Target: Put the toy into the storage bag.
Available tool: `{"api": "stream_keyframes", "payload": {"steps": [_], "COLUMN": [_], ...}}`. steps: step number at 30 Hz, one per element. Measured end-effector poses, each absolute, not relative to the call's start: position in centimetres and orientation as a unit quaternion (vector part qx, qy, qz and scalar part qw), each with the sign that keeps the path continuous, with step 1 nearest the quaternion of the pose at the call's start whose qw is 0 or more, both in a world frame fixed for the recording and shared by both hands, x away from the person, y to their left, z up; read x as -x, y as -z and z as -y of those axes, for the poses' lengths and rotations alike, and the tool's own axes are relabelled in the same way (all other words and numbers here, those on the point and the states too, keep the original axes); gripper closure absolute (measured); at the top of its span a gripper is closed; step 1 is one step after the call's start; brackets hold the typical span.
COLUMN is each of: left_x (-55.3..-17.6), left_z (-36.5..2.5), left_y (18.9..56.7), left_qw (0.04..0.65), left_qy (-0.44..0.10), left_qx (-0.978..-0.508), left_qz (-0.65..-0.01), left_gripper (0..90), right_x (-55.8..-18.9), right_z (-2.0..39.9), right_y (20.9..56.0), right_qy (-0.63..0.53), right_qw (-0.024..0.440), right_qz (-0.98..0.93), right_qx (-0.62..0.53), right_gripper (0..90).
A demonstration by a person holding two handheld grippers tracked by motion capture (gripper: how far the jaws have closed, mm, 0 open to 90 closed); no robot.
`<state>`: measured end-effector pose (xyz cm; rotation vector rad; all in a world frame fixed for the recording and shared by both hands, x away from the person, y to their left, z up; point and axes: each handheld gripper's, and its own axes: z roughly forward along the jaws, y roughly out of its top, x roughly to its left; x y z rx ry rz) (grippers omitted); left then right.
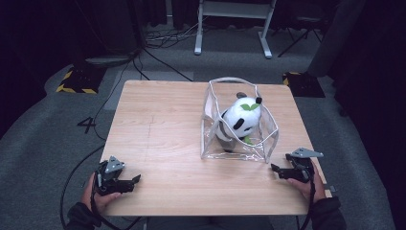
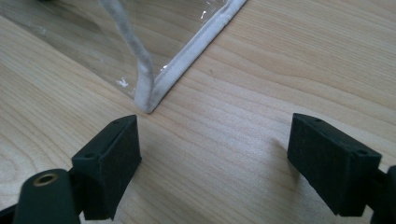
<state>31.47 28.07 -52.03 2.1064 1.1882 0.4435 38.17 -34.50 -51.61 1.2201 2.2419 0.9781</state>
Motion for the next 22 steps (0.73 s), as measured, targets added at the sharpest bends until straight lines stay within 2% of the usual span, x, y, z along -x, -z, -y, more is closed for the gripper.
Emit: {"api": "stream_keyframes", "payload": {"steps": [22], "left_x": [-31.5], "left_z": [-28.05], "left_y": [52.03], "left_qw": [0.336], "left_qy": [-0.169], "left_qx": [-0.805], "left_qz": [-0.458], "left_gripper": [17.1], "right_x": [-38.17], "right_z": [34.5], "right_y": [51.61], "right_qy": [-0.35], "right_qw": [0.202], "right_qz": [-0.803], "right_qx": [-0.437], "right_gripper": [17.1]}}
